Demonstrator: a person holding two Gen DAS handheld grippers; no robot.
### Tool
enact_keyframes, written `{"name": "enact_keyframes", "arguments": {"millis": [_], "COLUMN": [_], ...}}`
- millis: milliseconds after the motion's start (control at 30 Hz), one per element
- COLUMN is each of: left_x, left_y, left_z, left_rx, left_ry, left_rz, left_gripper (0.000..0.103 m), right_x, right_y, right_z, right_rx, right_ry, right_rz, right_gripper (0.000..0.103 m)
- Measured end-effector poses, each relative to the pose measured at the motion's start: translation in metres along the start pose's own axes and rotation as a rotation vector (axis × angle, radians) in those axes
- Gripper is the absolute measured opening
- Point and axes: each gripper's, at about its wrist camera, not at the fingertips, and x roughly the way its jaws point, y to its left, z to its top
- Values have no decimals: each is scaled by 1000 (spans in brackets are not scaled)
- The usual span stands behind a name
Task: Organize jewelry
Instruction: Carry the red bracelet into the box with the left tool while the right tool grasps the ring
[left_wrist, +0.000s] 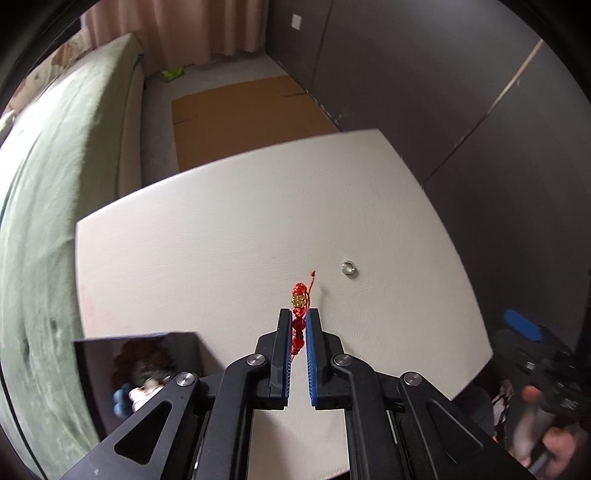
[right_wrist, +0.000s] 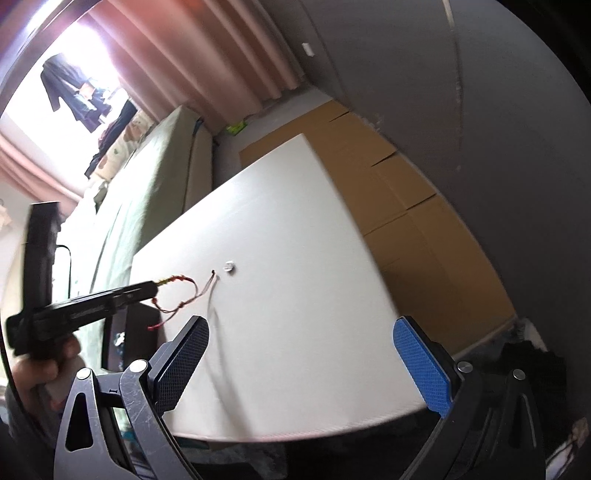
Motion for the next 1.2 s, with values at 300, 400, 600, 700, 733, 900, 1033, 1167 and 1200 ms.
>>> {"name": "enact_keyframes", "arguments": {"millis": [300, 400, 600, 700, 733, 900, 1033, 1167, 1200], "left_x": [-49, -63, -81, -86, -87, -92, -95, -93, -93], "left_y": [32, 51, 84, 96, 99, 113, 120, 122, 121], "left_z": [-15, -21, -34, -43, -45, -54, -58, -61, -62], "left_rx": [-44, -64, -117, -142, -151, -179, -194, -207, -209], "left_ry": [-73, -87, -103, -101, -100, -102, -103, -101, -100], "left_rz": [40, 57, 89, 92, 93, 104, 110, 99, 93], "left_gripper": [7, 7, 7, 7, 7, 7, 7, 7, 7], "right_x": [44, 67, 107, 122, 125, 137, 143, 144, 144], "right_y": [50, 63, 79, 85, 87, 99, 112, 121, 123], "right_z": [22, 34, 50, 53, 53, 50, 43, 33, 31], "right_rx": [-100, -126, -204, -259, -275, -343, -429, -497, -507], "right_ry": [70, 109, 222, 272, 282, 310, 302, 280, 278], "right_rz": [32, 26, 6, -29, -41, -101, -201, -299, -307], "right_gripper": [81, 71, 44, 35, 34, 32, 25, 15, 14]}}
